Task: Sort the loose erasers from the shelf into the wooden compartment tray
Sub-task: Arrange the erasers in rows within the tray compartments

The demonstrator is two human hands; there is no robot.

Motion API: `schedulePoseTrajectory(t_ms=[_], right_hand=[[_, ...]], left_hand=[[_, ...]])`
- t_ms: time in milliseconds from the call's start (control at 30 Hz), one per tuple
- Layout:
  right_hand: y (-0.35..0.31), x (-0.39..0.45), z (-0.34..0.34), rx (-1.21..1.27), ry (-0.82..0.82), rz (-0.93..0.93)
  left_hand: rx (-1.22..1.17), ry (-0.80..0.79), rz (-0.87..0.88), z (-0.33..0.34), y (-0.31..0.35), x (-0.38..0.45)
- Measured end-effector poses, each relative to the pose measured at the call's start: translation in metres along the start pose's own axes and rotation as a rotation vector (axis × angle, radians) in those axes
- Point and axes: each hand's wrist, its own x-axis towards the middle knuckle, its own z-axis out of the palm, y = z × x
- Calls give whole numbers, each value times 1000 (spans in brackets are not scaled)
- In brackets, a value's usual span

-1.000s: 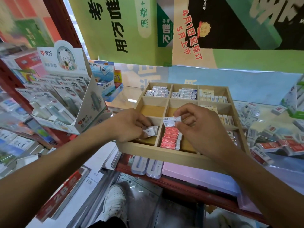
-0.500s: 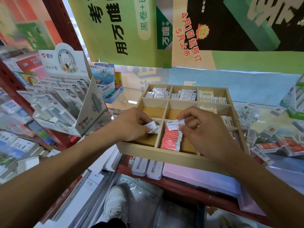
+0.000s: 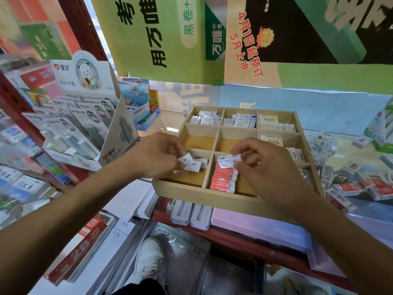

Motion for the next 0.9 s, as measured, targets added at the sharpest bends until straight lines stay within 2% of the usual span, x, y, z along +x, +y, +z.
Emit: schedulePoseTrajectory(t_ms=[67, 267, 433, 500, 633, 800, 900], right_hand=[[0, 0, 0, -15, -7, 1], [-1, 0, 4, -20, -23, -8], [-1, 0, 6, 4, 4, -43], [0, -1, 6, -3, 5, -49], [1, -1, 4, -10, 7, -34], [-1, 0, 3, -16, 1, -20], [-2, 0, 2, -17, 5, -27]], left_hand=[[39, -89, -10, -3, 4, -1], [394, -165, 69, 9, 14, 4], [485, -247, 124, 7, 16, 6], [496, -234, 131, 9, 15, 5], [343, -109, 102, 7, 7, 3], [270, -126, 147, 15, 5, -1], [235, 30, 152, 16, 7, 4]])
